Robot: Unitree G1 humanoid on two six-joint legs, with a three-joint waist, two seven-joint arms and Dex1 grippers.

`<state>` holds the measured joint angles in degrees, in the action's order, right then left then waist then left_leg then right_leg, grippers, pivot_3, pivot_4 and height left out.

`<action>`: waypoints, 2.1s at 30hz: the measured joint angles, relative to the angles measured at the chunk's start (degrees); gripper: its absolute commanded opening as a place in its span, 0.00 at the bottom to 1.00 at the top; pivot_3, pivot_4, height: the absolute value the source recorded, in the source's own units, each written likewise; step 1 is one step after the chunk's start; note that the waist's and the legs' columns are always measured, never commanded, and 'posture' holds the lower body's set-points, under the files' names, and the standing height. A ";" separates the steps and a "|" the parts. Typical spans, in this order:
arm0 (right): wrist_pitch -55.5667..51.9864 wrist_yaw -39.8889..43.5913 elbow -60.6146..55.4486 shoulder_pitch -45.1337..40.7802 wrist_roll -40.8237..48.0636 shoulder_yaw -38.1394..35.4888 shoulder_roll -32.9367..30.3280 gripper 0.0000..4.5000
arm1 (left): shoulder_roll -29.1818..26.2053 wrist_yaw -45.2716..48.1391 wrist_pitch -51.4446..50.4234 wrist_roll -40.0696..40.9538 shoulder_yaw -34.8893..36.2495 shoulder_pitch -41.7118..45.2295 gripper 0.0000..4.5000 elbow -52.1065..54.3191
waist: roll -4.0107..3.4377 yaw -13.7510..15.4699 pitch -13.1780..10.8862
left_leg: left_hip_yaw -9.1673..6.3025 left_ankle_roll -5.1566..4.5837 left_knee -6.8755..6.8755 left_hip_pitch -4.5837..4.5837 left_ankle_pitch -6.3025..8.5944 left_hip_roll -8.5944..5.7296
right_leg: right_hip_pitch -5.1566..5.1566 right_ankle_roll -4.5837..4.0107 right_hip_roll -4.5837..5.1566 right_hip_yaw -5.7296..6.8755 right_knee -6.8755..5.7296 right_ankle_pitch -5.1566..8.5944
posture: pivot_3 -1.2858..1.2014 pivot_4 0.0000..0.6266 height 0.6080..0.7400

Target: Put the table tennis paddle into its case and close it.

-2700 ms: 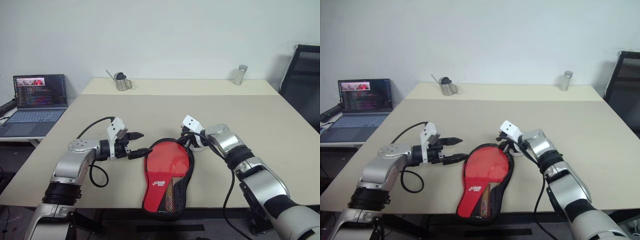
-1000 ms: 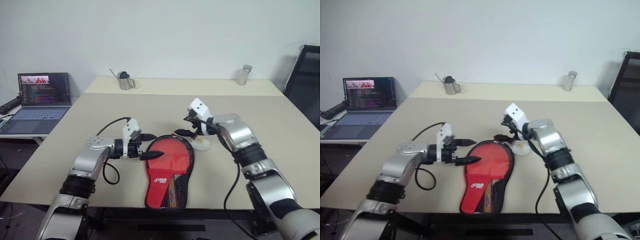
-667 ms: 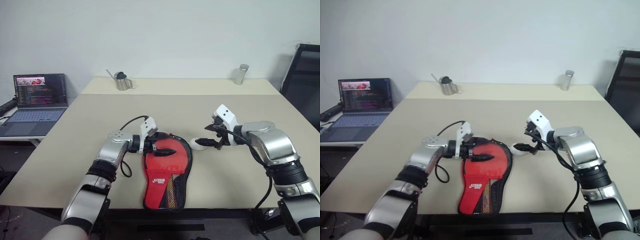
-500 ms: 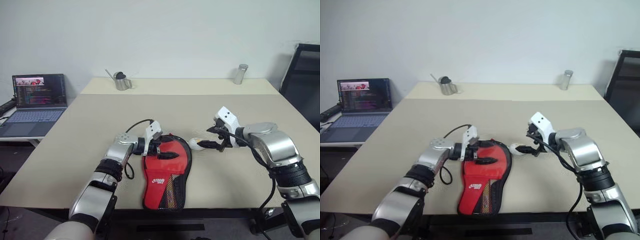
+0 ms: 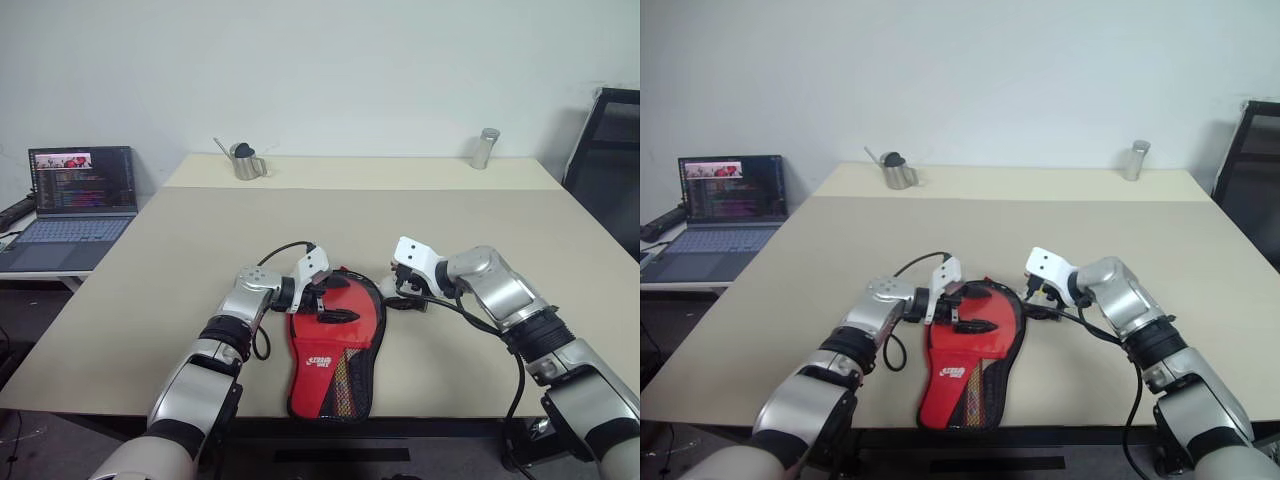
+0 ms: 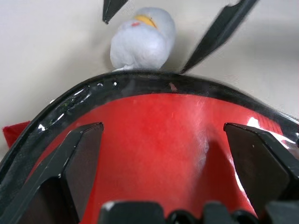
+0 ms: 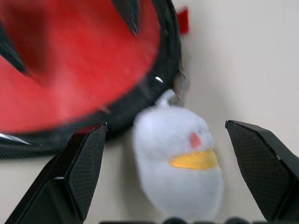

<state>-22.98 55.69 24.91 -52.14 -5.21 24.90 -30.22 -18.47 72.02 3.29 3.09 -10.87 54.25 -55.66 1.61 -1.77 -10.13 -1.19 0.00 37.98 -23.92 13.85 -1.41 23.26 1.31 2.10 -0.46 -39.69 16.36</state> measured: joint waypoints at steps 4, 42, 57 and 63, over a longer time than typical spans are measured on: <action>5.97 1.03 6.64 -1.74 -3.04 1.42 1.14 0.99 | 0.13 0.11 0.07 -0.08 0.00 0.00 1.00 0.00 | 0.00 -0.10 0.00 | 0.00 0.00 0.00 0.01 0.00 0.01 | 0.01 0.00 -0.01 0.00 -0.03 0.00 | 0.52 0.24 1.00; -1.21 11.29 -17.64 10.64 -5.59 -2.32 -8.63 0.04 | 2.62 2.33 4.32 -3.39 0.44 -0.06 1.00 -5.54 | -0.25 0.49 0.49 | -0.05 0.00 0.11 0.15 0.01 -0.01 | -0.17 0.03 -0.01 0.03 -0.16 0.02 | 0.52 0.24 1.00; -15.31 13.36 -53.50 31.36 -0.87 -5.69 -22.17 0.04 | 6.15 1.81 2.31 -3.42 0.57 0.24 1.00 -6.58 | -0.42 2.20 0.82 | -0.61 -0.24 -0.02 0.97 0.22 -0.08 | -1.72 0.14 0.12 0.89 0.90 0.09 | 0.52 0.24 1.00; -23.36 13.82 -64.79 39.50 4.89 -10.20 -26.18 0.04 | 7.47 0.74 2.33 -3.52 0.57 0.91 1.00 -7.93 | -0.44 2.64 0.86 | -1.03 -0.22 0.03 1.00 0.22 -0.09 | -1.97 0.40 0.13 1.10 1.02 0.24 | 0.52 0.24 1.00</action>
<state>-46.34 69.51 -39.88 -12.64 -0.32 14.70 -56.40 -10.99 72.76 5.61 -0.43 -10.30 55.15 -63.59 1.16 0.86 -9.27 -2.22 -0.22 38.01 -22.92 14.07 -1.49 21.30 1.70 2.23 0.64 -38.67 16.61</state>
